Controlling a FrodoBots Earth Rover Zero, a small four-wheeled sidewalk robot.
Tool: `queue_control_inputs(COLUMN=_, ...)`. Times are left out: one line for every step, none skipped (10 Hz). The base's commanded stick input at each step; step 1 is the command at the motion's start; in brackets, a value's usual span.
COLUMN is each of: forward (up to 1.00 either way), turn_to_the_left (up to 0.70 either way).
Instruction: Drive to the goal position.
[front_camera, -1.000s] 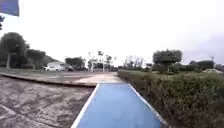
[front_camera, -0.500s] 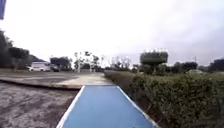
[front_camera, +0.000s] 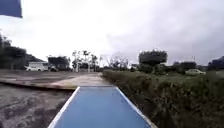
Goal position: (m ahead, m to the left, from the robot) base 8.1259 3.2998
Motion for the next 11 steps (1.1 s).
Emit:
queue_control_inputs(forward=0.5, turn_to_the_left=0.0)
queue_control_inputs(forward=0.5, turn_to_the_left=0.0)
queue_control_inputs(forward=0.5, turn_to_the_left=0.0)
queue_control_inputs(forward=0.5, turn_to_the_left=0.0)
queue_control_inputs(forward=0.5, turn_to_the_left=0.0)
queue_control_inputs(forward=0.5, turn_to_the_left=0.0)
queue_control_inputs(forward=0.5, turn_to_the_left=0.0)
queue_control_inputs(forward=0.5, turn_to_the_left=0.0)
queue_control_inputs(forward=0.5, turn_to_the_left=0.19)
queue_control_inputs(forward=0.5, turn_to_the_left=0.45)
queue_control_inputs(forward=0.5, turn_to_the_left=0.39)
